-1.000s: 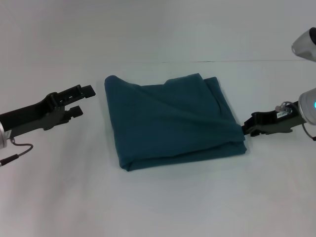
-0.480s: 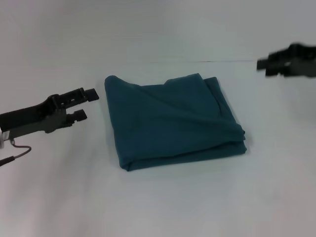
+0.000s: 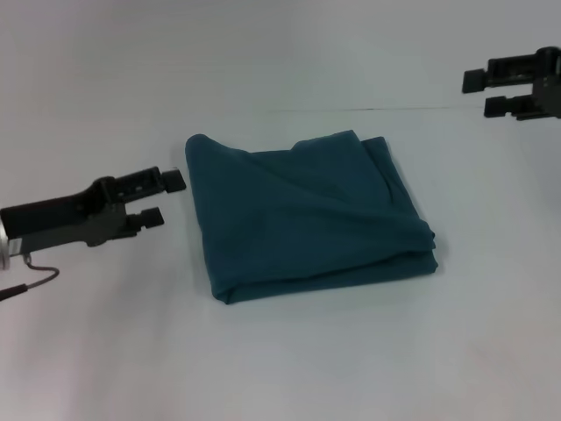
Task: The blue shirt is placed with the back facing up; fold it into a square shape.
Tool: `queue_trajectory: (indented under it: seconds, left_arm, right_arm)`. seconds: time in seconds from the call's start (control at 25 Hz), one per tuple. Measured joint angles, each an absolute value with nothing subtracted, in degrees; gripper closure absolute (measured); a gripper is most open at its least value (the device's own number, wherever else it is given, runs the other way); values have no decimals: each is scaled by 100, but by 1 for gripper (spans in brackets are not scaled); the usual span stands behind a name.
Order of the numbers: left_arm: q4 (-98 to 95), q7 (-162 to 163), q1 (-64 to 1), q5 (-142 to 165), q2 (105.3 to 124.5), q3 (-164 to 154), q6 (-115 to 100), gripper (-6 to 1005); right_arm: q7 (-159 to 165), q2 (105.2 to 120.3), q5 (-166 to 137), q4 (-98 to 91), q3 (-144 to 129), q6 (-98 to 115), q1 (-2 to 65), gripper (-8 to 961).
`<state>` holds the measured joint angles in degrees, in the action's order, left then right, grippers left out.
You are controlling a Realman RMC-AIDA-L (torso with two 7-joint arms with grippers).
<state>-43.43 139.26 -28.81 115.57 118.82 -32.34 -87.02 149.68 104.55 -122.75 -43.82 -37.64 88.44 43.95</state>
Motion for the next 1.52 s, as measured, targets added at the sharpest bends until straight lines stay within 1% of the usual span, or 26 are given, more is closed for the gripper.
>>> queue_trajectory:
  seconds: [0.2,0.32,0.36,0.4,0.44,0.56,0.6,0.64,0.76,0.88,0.96,1.2,1.52]
  left_arm:
    - [-4342,13989,-2964,11731,11883,-3257,-8696,50]
    - [-4342,13963,-2982,11704,11882,-3225,-8678,50]
    - [-4342,13957,-2982,11695,11883,-3205,-8656,50]
    - [-4342,13957,-2979,11688,11883,-3192,-8625,50]
    - [-4342,13957,-2979,11688,11883,-3192,-8625,50]
    - [-4343,13962,-2946,11680,11882,-3114,-8530,50]
    - [-4343,13962,-2946,11680,11882,-3114,-8530,50]
    - [-4345,13960,-2942,11680,11882,-3084,-8525,50]
    - [-4341,13948,-2918,11681,11883,-3017,-8463,50]
    - [-4341,13946,-2897,11681,11882,-3014,-8395,50]
    - [-4336,13946,-2892,11681,11883,-3015,-8350,50]
    - [-4313,13947,-2890,11681,11883,-3014,-8220,50]
    - [-4298,13948,-2909,11683,11885,-3032,-8137,50]
  right_arm:
    - [15001,10552,-12279,-4335,-4266,8482,4475,218]
    - [14946,10657,-12285,-4297,-4608,8114,4576,209]
    - [14911,10714,-12298,-4275,-4778,7938,4620,206]
    - [14823,10844,-12377,-4136,-5094,7499,4731,203]
    - [14823,10844,-12377,-4136,-5094,7499,4731,203]
    - [14724,11064,-12674,-3636,-5429,6781,5020,202]
    - [14715,11194,-12991,-3174,-5526,6287,5275,203]
    - [14715,11194,-12991,-3174,-5526,6287,5275,203]
    - [14771,11350,-13335,-2705,-5556,5688,5536,205]
    - [14850,11475,-13433,-2585,-5562,5294,5583,205]
    - [14880,11513,-13449,-2578,-5574,5113,5560,205]
    - [14883,11539,-13458,-2466,-5574,4762,5476,205]
    - [14885,11616,-13465,-2231,-5744,4435,5543,206]
